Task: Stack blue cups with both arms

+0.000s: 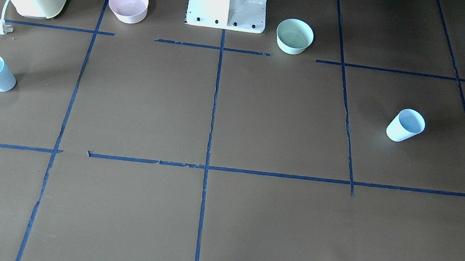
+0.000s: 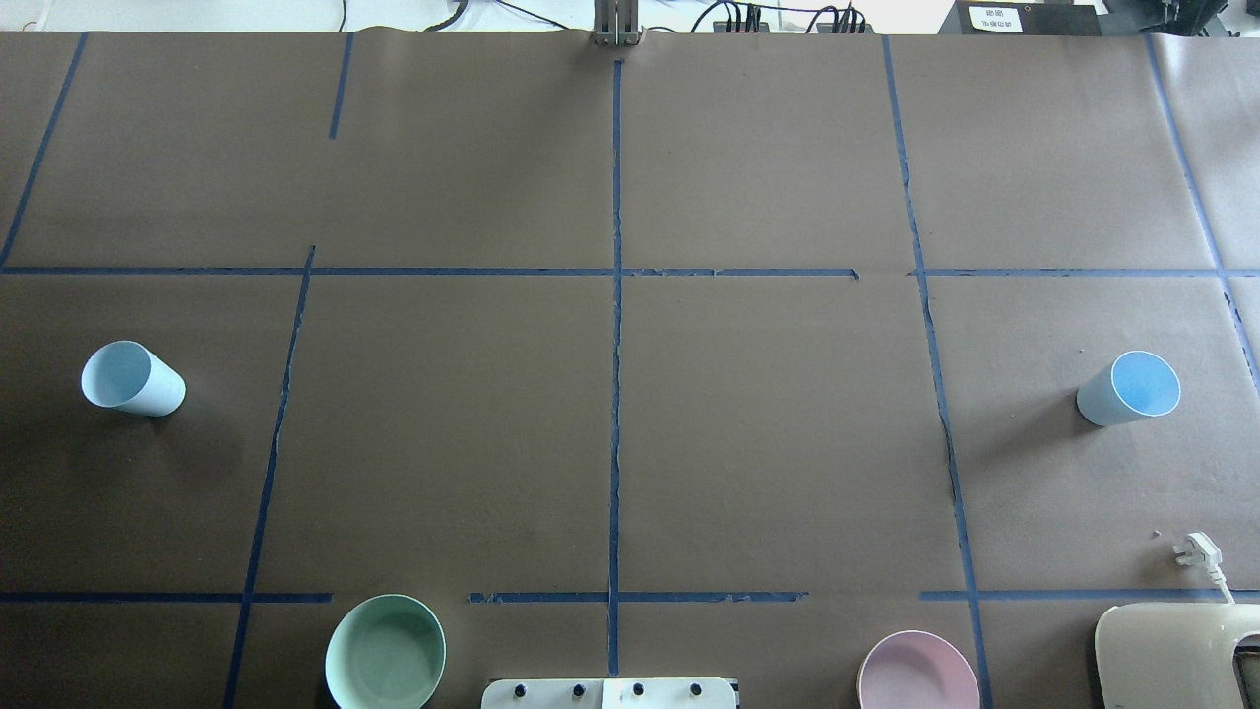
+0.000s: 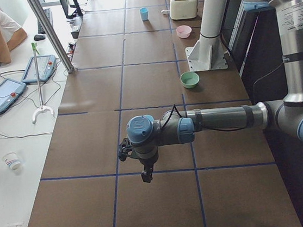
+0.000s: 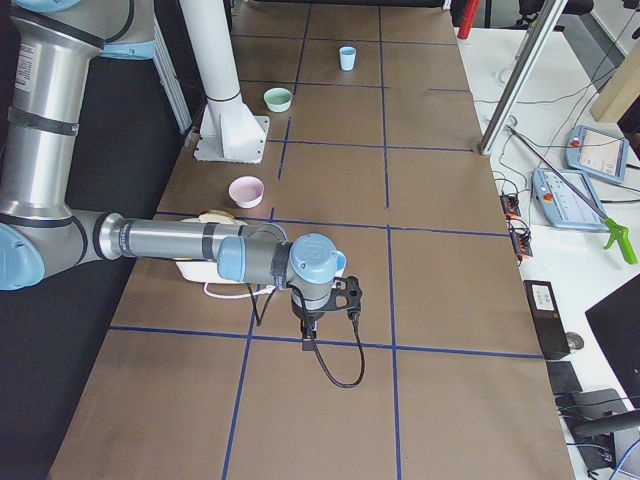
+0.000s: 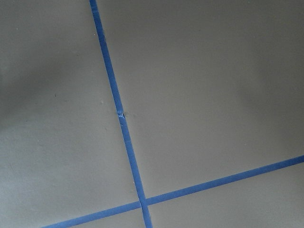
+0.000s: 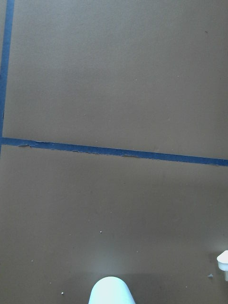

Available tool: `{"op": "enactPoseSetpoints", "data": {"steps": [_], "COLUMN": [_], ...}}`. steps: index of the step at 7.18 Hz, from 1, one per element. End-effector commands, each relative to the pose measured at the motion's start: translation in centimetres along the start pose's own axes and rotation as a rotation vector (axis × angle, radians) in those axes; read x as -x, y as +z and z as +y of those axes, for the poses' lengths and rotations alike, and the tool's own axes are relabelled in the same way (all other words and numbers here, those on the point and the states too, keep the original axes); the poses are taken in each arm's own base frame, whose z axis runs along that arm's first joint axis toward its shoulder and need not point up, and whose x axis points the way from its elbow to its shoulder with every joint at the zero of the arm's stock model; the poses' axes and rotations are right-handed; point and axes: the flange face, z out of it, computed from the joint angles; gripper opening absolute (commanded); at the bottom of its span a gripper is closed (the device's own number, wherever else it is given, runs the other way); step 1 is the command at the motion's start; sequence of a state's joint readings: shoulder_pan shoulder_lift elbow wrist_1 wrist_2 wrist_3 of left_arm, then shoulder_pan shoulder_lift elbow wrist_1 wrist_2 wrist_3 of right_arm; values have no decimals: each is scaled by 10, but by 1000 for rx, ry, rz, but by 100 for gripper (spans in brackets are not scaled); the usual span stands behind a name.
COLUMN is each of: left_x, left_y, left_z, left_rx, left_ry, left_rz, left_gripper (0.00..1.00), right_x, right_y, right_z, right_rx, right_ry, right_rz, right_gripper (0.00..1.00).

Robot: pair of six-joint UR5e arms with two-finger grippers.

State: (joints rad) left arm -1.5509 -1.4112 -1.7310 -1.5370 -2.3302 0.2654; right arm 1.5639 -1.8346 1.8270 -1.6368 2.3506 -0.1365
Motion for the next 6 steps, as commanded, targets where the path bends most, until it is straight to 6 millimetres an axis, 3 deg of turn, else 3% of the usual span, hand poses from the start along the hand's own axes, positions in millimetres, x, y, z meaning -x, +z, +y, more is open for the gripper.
{"op": "enactPoseSetpoints", "data": {"steps": [1, 3, 6], "left_x": [-1, -1, -23], "left_y": [-2, -1, -35], "left_z": [-1, -2, -47], "left_rx": [-3, -3, -173], "left_ry": [5, 3, 159], "left_rz": [-3, -6, -41], "left_gripper": [100, 100, 100], "right_x": [1, 2, 4], "right_y": [1, 2, 2], "right_z": [0, -1, -1], "right_rx": [1, 4, 4], "right_ry": [0, -3, -8], "right_rz": [-1, -6, -8], "right_gripper": [100, 100, 100]}}
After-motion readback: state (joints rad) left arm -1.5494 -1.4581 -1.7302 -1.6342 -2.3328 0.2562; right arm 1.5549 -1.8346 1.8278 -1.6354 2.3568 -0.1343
